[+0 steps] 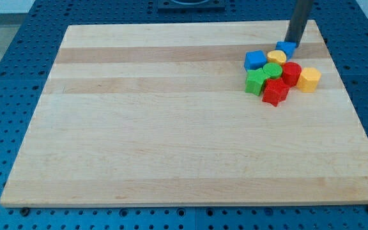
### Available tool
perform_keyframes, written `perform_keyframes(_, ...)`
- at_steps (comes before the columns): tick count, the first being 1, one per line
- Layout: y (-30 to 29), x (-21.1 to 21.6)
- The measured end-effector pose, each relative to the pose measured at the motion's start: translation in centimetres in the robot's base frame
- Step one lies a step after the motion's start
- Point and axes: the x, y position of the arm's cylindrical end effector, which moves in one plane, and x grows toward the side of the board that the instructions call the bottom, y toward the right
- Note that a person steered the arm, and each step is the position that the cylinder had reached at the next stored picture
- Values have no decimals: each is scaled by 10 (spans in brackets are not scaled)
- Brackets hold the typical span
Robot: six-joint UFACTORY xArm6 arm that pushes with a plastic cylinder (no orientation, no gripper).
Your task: Push blue triangle into yellow heart and red circle
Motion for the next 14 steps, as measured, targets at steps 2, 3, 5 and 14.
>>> perform_keyframes(2,1,14)
perform_keyframes(3,1,17)
perform_keyframes(5,-4,-52)
perform_keyframes(14,-9,7)
